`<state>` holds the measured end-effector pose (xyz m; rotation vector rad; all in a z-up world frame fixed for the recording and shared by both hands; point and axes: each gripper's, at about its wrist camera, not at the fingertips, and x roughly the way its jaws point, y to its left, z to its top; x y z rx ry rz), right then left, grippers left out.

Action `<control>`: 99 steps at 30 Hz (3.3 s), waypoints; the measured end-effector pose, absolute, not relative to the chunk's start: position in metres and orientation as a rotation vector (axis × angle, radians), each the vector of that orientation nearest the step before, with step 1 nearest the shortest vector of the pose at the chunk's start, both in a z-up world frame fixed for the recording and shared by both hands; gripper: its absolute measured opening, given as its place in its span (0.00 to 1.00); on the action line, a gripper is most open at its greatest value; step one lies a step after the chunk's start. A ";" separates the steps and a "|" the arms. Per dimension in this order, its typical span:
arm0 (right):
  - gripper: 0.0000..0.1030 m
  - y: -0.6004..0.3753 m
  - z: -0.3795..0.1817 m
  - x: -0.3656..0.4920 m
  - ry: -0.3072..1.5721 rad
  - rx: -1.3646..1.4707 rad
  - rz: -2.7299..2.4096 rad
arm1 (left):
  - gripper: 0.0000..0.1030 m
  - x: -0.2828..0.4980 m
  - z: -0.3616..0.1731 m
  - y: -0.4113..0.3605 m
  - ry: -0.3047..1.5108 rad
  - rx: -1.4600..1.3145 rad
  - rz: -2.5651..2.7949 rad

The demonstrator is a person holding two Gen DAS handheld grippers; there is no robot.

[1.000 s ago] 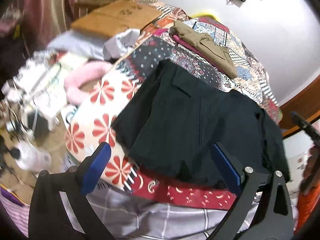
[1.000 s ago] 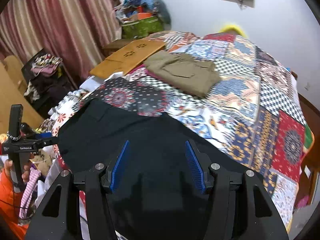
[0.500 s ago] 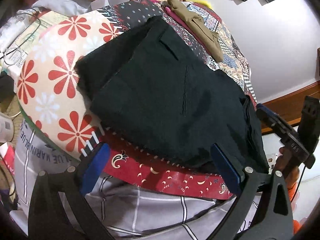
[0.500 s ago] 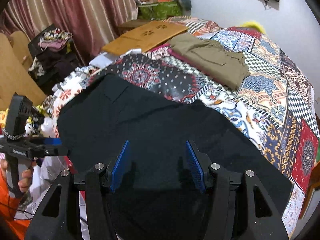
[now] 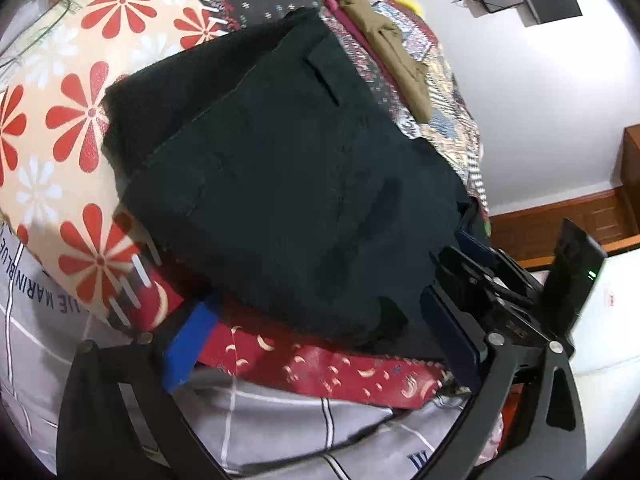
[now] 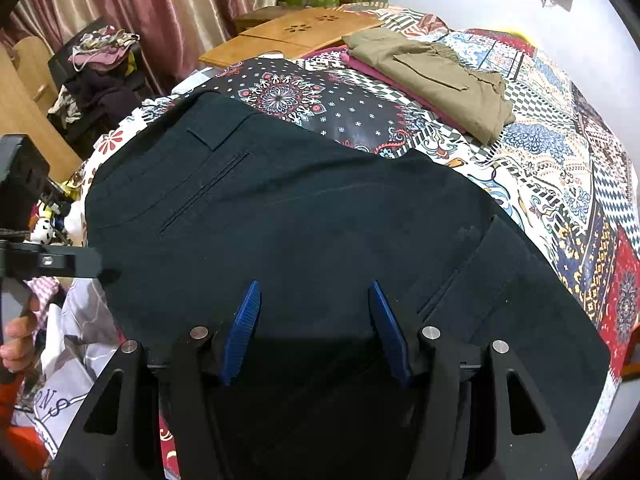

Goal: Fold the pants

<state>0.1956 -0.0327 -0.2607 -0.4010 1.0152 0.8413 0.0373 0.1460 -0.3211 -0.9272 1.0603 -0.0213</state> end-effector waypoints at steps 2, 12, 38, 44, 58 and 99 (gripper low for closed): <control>0.53 -0.033 -0.261 0.196 1.018 -0.393 0.845 | 0.98 0.044 -0.320 0.147 1.052 -0.928 -0.020; 0.54 -0.034 -0.263 0.195 1.029 -0.377 0.853 | 0.98 0.074 -0.314 0.154 0.975 -0.915 0.013; 0.56 -0.063 -0.223 0.193 0.997 -0.208 0.887 | 0.23 0.081 -0.278 0.138 0.891 -0.546 0.197; 0.56 -0.100 -0.208 0.200 0.912 -0.258 0.749 | 0.20 0.085 -0.254 0.123 0.840 -0.466 0.165; 0.57 -0.111 -0.258 0.211 1.028 -0.288 0.700 | 0.13 0.104 -0.195 0.073 0.752 -0.316 0.011; 0.55 -0.272 -0.257 0.200 1.002 0.109 0.497 | 0.12 0.104 -0.162 -0.181 0.660 0.281 -0.534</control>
